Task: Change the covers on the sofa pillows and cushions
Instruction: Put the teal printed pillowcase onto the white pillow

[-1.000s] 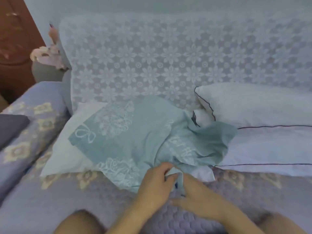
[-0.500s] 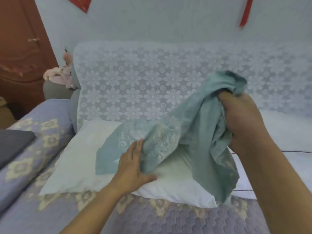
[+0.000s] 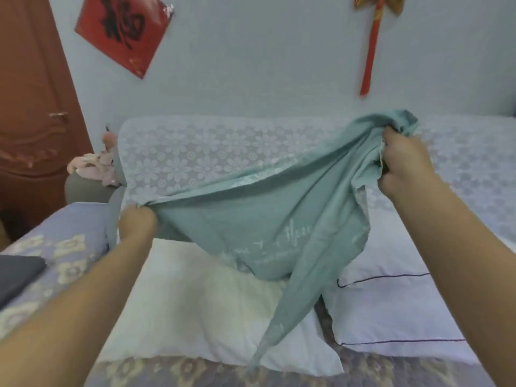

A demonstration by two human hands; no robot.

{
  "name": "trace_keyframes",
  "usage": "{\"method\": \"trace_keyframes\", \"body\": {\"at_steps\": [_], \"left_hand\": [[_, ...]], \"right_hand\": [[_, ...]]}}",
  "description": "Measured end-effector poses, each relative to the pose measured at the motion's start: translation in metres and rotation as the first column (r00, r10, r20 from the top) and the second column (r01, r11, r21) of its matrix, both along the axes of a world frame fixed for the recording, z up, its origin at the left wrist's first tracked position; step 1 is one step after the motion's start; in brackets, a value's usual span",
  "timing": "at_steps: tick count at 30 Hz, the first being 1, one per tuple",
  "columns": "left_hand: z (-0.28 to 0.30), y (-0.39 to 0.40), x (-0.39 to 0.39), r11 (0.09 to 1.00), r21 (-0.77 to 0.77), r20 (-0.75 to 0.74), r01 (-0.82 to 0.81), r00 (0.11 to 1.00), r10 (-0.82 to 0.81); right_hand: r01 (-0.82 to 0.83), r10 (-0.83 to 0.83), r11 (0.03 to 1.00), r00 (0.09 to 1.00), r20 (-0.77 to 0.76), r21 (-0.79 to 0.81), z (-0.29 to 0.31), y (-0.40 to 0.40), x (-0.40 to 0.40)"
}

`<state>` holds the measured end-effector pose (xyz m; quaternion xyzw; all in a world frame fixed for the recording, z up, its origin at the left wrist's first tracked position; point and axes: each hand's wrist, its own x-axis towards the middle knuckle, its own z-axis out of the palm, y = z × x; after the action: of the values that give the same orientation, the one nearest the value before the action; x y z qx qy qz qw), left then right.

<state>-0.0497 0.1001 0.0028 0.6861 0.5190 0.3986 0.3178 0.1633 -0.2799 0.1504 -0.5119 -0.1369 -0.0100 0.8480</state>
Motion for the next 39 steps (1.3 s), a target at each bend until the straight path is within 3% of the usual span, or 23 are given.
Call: {"method": "trace_keyframes", "body": {"at_steps": [5, 8, 11, 14, 16, 19, 22, 24, 26, 29, 32, 34, 36, 38, 39], "left_hand": [[0.175, 0.015, -0.054, 0.911, 0.392, 0.22, -0.13, 0.974, 0.045], [0.242, 0.008, -0.078, 0.902, 0.413, 0.32, -0.124, 0.947, -0.017], [0.267, 0.007, -0.091, 0.897, 0.417, 0.326, -0.145, 0.945, 0.001], [0.276, 0.008, -0.104, 0.86, 0.466, 0.228, -0.206, 0.968, 0.107], [0.275, 0.009, -0.112, 0.803, 0.552, 0.034, -0.226, 0.968, 0.249], [0.259, 0.018, -0.118, 0.743, 0.649, -0.26, -0.164, 0.87, 0.419], [0.22, 0.044, -0.112, 0.83, 0.537, -0.39, -0.151, 0.828, 0.403], [0.181, 0.065, -0.107, 0.871, 0.464, -0.464, -0.16, 0.794, 0.393], [0.133, 0.085, -0.099, 0.917, 0.366, -0.525, -0.157, 0.779, 0.343], [0.07, 0.112, -0.078, 0.978, 0.095, -0.535, -0.187, 0.818, 0.208], [0.034, 0.139, -0.047, 0.989, -0.143, -0.319, -0.044, 0.948, -0.004], [0.008, 0.162, -0.027, 0.982, -0.188, -0.337, 0.033, 0.936, -0.096], [-0.026, 0.172, -0.021, 0.933, -0.313, -0.277, 0.176, 0.923, -0.267], [-0.062, 0.15, -0.026, 0.876, -0.391, -0.202, 0.281, 0.903, -0.38], [-0.077, 0.131, -0.032, 0.879, -0.365, -0.218, 0.308, 0.889, -0.402]], "right_hand": [[0.152, -0.152, 0.988, 0.987, 0.05, 0.001, 0.04, -0.005, -0.001], [0.208, -0.207, 0.978, 0.972, 0.116, -0.005, 0.063, -0.003, -0.006], [0.104, -0.083, 0.968, 0.992, 0.1, -0.227, 0.063, 0.011, -0.007], [-0.213, 0.207, 0.913, 0.977, -0.054, -0.348, 0.058, 0.019, -0.011], [-0.411, 0.39, 0.858, 0.912, -0.13, -0.308, 0.059, 0.017, -0.01], [-0.487, 0.456, 0.844, 0.872, -0.177, -0.224, 0.053, 0.021, -0.004], [-0.433, 0.376, 0.876, 0.89, -0.26, -0.214, 0.02, 0.039, 0.009], [-0.337, 0.223, 0.85, 0.926, -0.304, -0.405, -0.023, 0.055, 0.022], [-0.208, 0.058, 0.709, 0.969, -0.238, -0.674, -0.073, 0.071, 0.048], [0.022, -0.045, 0.373, 0.999, 0.006, -0.927, -0.129, 0.087, 0.059], [0.164, -0.051, 0.279, 0.986, 0.156, -0.946, -0.158, 0.101, 0.068], [0.26, -0.087, 0.227, 0.965, 0.246, -0.939, -0.168, 0.114, 0.076], [0.341, -0.072, 0.091, 0.939, 0.335, -0.936, -0.181, 0.129, 0.077], [0.446, 0.067, -0.039, 0.894, 0.443, -0.894, -0.201, 0.152, 0.058], [0.471, 0.197, -0.014, 0.866, 0.459, -0.882, -0.213, 0.167, 0.039]]}}
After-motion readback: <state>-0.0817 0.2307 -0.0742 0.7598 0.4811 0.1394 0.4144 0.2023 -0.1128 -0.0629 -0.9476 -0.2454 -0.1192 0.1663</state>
